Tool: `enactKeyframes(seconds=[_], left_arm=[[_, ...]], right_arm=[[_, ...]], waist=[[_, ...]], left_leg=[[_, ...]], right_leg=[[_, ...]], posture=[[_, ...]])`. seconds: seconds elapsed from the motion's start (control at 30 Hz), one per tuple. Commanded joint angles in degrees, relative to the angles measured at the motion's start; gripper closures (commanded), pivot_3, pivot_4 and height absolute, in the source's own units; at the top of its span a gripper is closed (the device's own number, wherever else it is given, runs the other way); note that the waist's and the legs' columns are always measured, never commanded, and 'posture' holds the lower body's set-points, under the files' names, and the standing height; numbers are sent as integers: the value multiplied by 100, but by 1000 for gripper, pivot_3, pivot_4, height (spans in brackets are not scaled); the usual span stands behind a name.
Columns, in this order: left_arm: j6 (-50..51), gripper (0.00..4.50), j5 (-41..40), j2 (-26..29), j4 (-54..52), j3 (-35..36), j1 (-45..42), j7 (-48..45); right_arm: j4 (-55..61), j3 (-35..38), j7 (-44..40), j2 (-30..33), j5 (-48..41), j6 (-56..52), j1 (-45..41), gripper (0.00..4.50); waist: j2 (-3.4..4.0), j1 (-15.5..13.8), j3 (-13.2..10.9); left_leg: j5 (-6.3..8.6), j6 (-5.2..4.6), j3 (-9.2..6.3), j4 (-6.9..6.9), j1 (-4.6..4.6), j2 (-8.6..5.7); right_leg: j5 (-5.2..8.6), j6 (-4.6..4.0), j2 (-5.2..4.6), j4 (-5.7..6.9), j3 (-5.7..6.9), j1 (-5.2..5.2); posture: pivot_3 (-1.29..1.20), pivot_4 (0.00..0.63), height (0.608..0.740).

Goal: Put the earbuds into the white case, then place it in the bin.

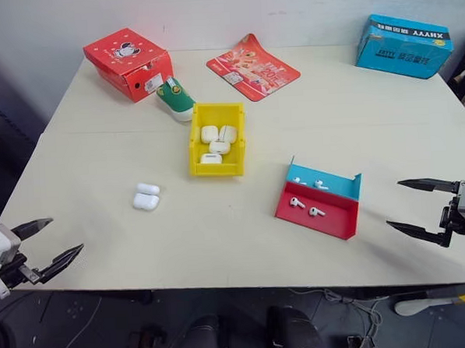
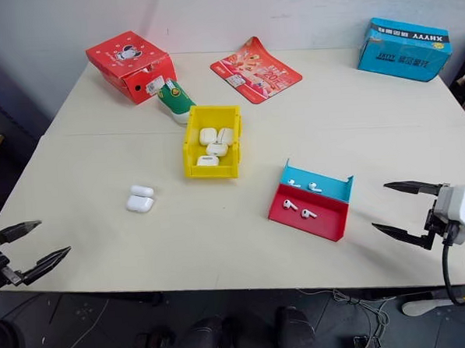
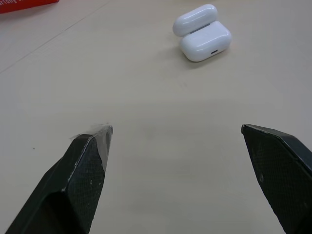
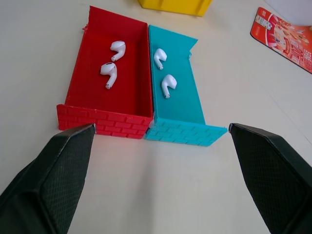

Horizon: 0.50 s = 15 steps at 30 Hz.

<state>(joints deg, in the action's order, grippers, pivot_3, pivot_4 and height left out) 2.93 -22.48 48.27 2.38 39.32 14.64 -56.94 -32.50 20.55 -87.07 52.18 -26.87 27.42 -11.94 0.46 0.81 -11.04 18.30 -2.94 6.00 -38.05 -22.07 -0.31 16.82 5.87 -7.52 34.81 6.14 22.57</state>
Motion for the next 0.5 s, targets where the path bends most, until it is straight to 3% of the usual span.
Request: enactKeyframes(seconds=[0.03,0.3,0.5], left_arm=[[-79,37,-37,9,-150,92,-42,118],[352,37,-156,138,-217,201,34,78],[1104,37,49,367,57,631,398,396]], right_arm=[[-31,70,-34,-27,-45,89,20,0],[544,47,145,-285,-336,-419,-55,0],[1747,-60,300,-795,-864,-936,-143,0]], waist=[[0,-2,0],[0,68,0],[-1,113,0]], left_leg=[[0,0,1,0,0,0],[0,0,0,0,0,0],[2,4,2,1,1,4]], right_leg=[[0,0,0,0,0,0],[0,0,0,3,0,-1],[0,0,1,7,3,2]], posture=[[0,150,740],[0,150,740],[0,150,740]])
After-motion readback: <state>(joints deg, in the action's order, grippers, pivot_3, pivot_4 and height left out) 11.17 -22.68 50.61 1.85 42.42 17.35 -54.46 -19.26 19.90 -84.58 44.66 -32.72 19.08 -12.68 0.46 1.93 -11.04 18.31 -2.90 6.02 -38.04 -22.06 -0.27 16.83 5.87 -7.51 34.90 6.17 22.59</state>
